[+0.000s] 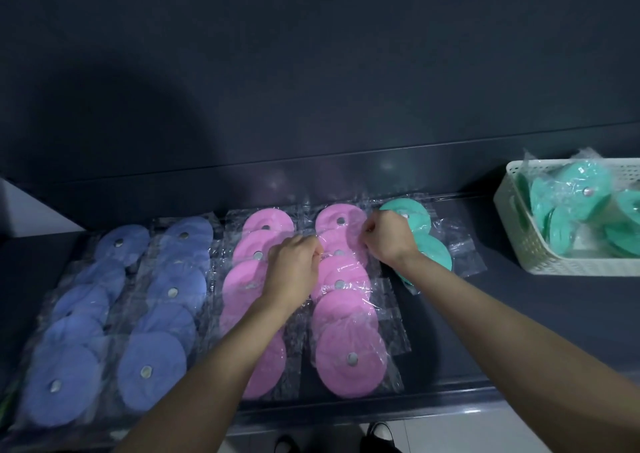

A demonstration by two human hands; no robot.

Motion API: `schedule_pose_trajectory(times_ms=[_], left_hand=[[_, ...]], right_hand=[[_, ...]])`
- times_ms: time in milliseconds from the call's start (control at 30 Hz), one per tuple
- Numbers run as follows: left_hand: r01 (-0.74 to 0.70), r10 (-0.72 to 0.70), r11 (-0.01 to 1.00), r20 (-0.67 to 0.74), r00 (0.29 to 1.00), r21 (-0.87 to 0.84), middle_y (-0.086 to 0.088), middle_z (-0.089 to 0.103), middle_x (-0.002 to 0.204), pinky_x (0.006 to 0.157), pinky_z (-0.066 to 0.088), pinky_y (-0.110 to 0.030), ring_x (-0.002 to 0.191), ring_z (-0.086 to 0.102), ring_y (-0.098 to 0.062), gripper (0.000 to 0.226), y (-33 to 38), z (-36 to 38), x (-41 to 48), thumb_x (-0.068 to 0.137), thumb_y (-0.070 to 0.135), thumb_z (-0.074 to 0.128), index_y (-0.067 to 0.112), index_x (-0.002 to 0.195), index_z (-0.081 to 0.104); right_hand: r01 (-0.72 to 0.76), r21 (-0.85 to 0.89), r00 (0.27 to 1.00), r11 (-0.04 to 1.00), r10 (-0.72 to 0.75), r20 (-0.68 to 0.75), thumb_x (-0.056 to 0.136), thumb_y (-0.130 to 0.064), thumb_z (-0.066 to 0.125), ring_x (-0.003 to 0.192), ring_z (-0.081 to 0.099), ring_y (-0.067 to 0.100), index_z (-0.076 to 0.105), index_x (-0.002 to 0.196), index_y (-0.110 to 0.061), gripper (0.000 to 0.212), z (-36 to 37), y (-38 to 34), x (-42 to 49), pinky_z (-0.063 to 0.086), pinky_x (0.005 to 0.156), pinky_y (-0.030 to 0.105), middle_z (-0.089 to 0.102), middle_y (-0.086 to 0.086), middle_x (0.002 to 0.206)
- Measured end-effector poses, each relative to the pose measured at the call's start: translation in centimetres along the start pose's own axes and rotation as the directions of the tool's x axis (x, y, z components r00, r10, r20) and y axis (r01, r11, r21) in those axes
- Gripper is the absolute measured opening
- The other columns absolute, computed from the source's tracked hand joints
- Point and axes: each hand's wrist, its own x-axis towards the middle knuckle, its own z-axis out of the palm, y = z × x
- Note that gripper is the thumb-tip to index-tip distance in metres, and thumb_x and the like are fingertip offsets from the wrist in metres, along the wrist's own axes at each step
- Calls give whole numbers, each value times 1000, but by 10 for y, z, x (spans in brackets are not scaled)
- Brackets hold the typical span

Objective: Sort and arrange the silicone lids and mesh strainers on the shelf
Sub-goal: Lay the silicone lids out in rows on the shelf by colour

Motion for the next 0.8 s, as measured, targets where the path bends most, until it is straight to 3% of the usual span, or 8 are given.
schedule_pose_trajectory(times_ms=[167, 267, 367, 433, 533, 633, 800], left_hand=[[-37, 37, 999, -21, 999, 10, -11, 66, 101, 87, 47, -40, 94, 59, -30, 20, 2, -1, -5, 90, 14, 56, 7, 105, 67], [-71, 75, 994, 52, 996, -77, -11, 57, 124, 102, 41, -37, 115, 53, -29, 40, 6, -5, -18, 91, 30, 52, 7, 123, 60], [-95, 102, 995, 294, 950, -35, -1, 22, 156, 120, 12, -38, 145, 14, -20, 79, 13, -13, -34, 80, 69, 40, 25, 145, 36], [-171, 112, 980, 436, 893, 100, 6, -13, 158, 116, -16, -40, 144, -21, -17, 103, 18, -17, -43, 62, 86, 32, 36, 150, 14], [-271, 119, 945, 578, 807, 184, 6, -35, 148, 110, -25, -45, 135, -40, -18, 121, 23, -16, -52, 55, 83, 57, 40, 149, -5], [-277, 76, 933, 625, 777, 231, 5, -31, 152, 111, -24, -44, 138, -35, -19, 128, 24, -14, -56, 54, 72, 71, 41, 148, -11], [-262, 54, 933, 622, 781, 248, 0, -20, 158, 116, -15, -41, 143, -25, -19, 124, 33, -17, -58, 57, 60, 78, 39, 149, -3]], right_hand=[[74, 55, 996, 996, -71, -45, 82, -2, 52, 63, 53, 25, 63, 66, -9, 20, -3, 14, -5, 38, 51, 24, 61, 5, 61], [131, 19, 986, 991, -128, -108, 85, -4, 53, 74, 60, 31, 70, 85, -6, 17, -13, 27, -11, 47, 66, 33, 69, 13, 81], [149, -106, 975, 983, -164, -149, 85, -8, 56, 92, 61, 36, 70, 99, -7, 20, -25, 43, -21, 50, 80, 37, 66, 17, 102], [161, -164, 972, 973, -185, -143, 85, -8, 58, 98, 59, 38, 70, 106, -6, 24, -31, 54, -30, 46, 87, 35, 63, 19, 108], [188, -201, 967, 961, -217, -136, 84, -5, 60, 98, 57, 39, 70, 106, -3, 24, -35, 66, -46, 44, 88, 34, 63, 21, 105], [215, -178, 963, 960, -239, -125, 82, -4, 61, 96, 57, 39, 70, 102, -2, 22, -34, 71, -57, 45, 86, 36, 63, 20, 102], [211, -240, 964, 948, -243, -112, 83, -8, 60, 99, 56, 39, 71, 102, -5, 22, -35, 85, -61, 45, 88, 38, 64, 16, 107]])
